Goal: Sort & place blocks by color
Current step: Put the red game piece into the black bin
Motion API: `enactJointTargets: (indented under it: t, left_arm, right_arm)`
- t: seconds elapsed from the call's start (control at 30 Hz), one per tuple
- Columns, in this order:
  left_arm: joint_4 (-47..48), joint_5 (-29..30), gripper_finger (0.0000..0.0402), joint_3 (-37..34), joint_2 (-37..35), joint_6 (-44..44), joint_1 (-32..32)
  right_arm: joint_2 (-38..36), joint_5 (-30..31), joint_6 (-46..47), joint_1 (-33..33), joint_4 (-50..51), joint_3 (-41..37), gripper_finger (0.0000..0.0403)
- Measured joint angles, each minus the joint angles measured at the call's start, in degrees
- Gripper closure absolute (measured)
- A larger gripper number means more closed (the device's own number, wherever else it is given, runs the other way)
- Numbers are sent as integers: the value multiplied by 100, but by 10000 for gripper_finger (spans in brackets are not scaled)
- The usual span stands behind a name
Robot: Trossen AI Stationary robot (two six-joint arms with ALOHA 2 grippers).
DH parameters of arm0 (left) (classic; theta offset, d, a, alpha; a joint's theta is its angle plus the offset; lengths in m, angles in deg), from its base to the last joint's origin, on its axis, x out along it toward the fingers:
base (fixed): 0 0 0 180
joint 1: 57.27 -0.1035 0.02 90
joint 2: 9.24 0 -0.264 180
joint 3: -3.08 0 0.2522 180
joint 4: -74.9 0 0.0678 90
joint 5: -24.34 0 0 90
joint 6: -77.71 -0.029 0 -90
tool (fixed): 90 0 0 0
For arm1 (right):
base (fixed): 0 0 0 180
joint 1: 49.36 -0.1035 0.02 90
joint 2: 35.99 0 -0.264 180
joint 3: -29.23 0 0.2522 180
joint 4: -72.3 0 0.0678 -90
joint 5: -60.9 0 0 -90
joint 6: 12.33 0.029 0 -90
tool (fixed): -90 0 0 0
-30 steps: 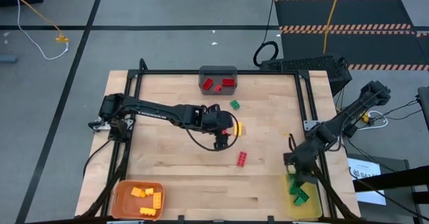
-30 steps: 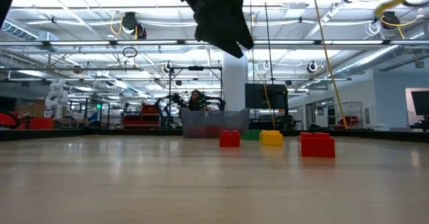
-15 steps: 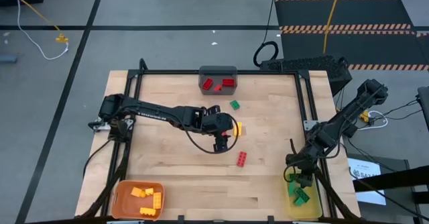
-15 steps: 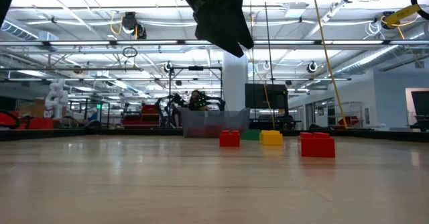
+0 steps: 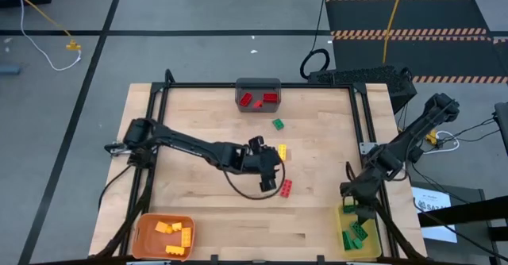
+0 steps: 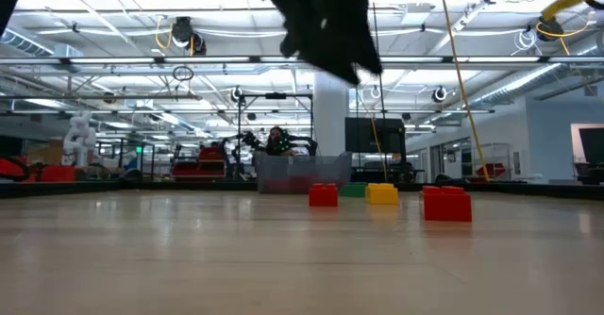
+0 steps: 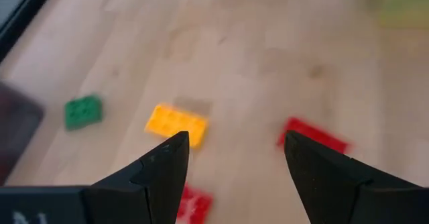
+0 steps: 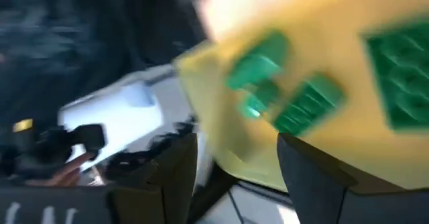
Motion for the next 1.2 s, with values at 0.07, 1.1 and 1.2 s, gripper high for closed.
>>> enactJointTargets:
  t: [0.07, 1.1, 1.2]
  left_arm:
    - [221, 190, 158, 0, 150, 151, -63]
    - [1321, -816, 158, -2, 711, 2464, -1106]
    - [1173, -839, 158, 0, 818, 2541, -1094]
  right_arm:
    - [-89, 119, -96, 59, -385, 0, 209]
    - [33, 1786, -5267, 999, -2947, 2, 211]
    - [33, 1786, -5397, 999, -2897, 2, 211]
